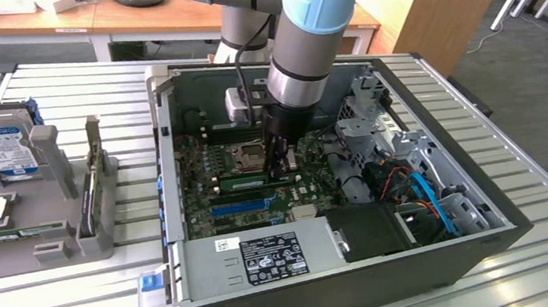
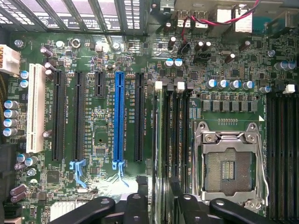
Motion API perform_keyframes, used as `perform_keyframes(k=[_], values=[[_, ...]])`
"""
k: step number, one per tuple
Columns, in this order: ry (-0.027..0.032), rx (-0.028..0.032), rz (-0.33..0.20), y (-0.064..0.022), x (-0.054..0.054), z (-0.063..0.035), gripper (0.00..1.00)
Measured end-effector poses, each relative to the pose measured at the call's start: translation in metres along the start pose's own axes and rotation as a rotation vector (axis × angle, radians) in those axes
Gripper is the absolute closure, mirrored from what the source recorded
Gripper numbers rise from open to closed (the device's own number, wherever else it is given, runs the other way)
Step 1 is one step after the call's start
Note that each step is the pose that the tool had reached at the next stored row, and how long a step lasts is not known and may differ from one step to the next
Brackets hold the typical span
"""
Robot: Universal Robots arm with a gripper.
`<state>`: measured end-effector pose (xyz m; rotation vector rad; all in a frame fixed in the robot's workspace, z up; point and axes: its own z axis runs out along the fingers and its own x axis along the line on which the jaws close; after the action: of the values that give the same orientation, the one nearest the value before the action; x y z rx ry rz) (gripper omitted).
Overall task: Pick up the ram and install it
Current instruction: 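Insert the ram into the slot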
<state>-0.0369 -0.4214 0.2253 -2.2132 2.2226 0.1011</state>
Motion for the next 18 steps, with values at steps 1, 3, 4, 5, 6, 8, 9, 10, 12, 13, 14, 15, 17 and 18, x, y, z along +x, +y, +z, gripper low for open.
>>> perform_keyframes(k=[1,3,4,5,6,8,9,10,12,13,14,15,17,18], values=[[0.0001,-0.0001,0.000,0.0000,0.000,-0.0009,0.69],[0.0000,0.0000,0.000,0.0002,0.000,-0.0042,0.69],[0.0001,-0.0001,0.000,0.0003,0.000,-0.0063,0.69],[0.0001,0.0000,0.000,0.0004,0.000,-0.0088,0.69],[0.0001,0.0000,0.000,0.0005,-0.001,-0.0114,0.69],[0.0000,0.0000,0.000,0.0008,-0.001,-0.0167,0.69],[0.0000,0.0000,0.000,0.0008,-0.001,-0.0193,0.69],[0.0002,-0.0001,0.000,0.0010,-0.001,-0.0218,0.69],[0.0002,-0.0001,0.000,0.0011,-0.001,-0.0264,0.69],[0.0002,-0.0001,0.000,0.0012,-0.001,-0.0286,0.69],[0.0001,-0.0001,0.000,0.0013,-0.001,-0.0306,0.69],[0.0003,0.0000,0.000,0.0014,-0.002,-0.0326,0.69],[0.0007,-0.0001,0.000,0.0016,-0.002,-0.0368,0.69],[0.0009,0.0000,0.000,0.0016,-0.002,-0.0387,0.69]])
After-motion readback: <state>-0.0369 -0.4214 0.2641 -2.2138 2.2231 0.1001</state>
